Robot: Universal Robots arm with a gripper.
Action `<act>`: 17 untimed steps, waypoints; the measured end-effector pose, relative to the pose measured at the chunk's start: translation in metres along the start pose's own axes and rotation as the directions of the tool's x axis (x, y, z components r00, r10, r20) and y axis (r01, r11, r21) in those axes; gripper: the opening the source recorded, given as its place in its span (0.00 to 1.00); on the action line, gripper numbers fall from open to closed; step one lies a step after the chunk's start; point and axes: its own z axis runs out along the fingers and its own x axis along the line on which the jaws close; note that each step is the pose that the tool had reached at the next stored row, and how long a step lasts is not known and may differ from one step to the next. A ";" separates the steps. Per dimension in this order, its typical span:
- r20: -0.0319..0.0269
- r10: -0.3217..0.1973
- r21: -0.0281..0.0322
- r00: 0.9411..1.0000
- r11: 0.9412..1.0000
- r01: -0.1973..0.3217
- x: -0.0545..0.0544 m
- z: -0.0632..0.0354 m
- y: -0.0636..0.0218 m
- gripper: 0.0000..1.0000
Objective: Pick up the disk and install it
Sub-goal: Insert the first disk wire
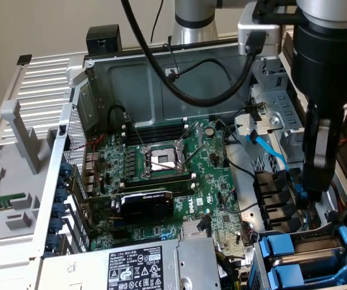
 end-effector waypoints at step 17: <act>-0.002 0.003 0.002 1.000 1.000 -0.003 0.000 -0.0377 -0.0052 0.55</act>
